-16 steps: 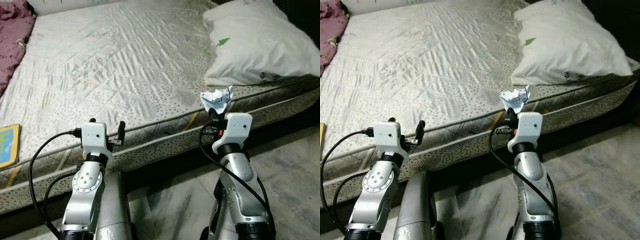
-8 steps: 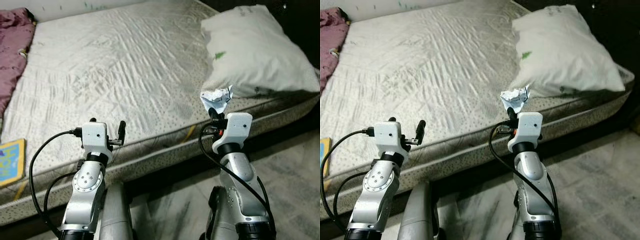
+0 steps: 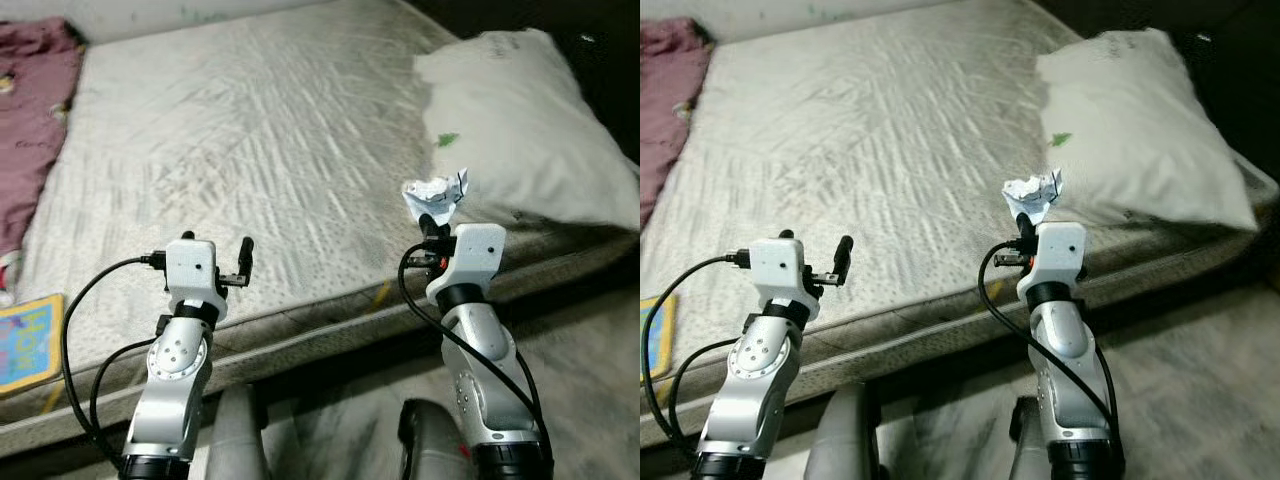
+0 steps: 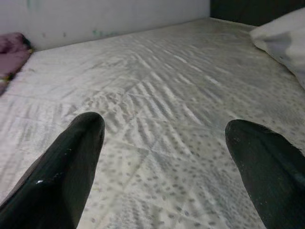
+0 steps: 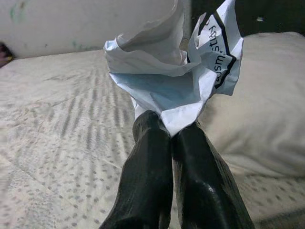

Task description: Clean up the room

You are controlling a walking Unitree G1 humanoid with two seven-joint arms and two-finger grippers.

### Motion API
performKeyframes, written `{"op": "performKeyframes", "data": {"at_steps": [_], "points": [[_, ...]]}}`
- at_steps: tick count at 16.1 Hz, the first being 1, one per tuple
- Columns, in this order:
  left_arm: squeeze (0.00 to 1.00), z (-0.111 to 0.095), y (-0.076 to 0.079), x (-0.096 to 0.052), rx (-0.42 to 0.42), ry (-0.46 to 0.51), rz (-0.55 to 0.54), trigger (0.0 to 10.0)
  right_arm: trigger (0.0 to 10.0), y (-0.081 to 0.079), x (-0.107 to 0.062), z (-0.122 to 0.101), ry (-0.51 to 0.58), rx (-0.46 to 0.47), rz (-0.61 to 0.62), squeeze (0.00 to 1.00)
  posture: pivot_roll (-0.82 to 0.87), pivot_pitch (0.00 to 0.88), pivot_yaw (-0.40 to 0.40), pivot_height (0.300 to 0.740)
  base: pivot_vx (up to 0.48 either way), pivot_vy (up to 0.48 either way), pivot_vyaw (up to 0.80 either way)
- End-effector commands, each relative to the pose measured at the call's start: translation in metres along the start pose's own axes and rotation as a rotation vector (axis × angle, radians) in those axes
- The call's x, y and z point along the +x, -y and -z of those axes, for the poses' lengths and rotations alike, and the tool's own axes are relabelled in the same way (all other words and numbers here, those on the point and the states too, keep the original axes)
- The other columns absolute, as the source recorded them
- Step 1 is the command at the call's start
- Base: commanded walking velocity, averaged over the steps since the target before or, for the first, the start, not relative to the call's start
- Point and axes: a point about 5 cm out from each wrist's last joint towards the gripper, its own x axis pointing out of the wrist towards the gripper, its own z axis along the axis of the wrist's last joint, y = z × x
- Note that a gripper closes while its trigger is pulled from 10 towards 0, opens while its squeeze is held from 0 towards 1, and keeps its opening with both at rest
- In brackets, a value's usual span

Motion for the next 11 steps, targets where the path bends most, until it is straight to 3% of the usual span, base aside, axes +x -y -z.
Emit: {"op": "performKeyframes", "data": {"at_steps": [1, 3, 11], "points": [[0.00, 0.0014, -0.0039, -0.0004, 0.011, -0.007, -0.007, 10.0, 10.0, -0.0047, -0.0004, 0.0003, -0.001, 0.003, -0.013, 0.00, 0.00, 0.000, 0.065, 0.629, 0.000, 0.000, 0.00], [0.00, 0.0011, -0.0042, 0.0000, 0.013, -0.006, -0.008, 10.0, 10.0, -0.0016, 0.0003, -0.0020, 0.018, -0.007, -0.006, 0.00, 0.00, 0.000, 0.067, 0.629, 0.000, 0.000, 0.00], [0.00, -0.0001, -0.0023, -0.0004, 0.024, 0.005, 0.014, 10.0, 10.0, 0.0044, 0.0025, -0.0019, 0.021, -0.008, 0.029, 0.00, 0.00, 0.000, 0.070, 0.729, 0.000, 0.000, 0.00]]}}
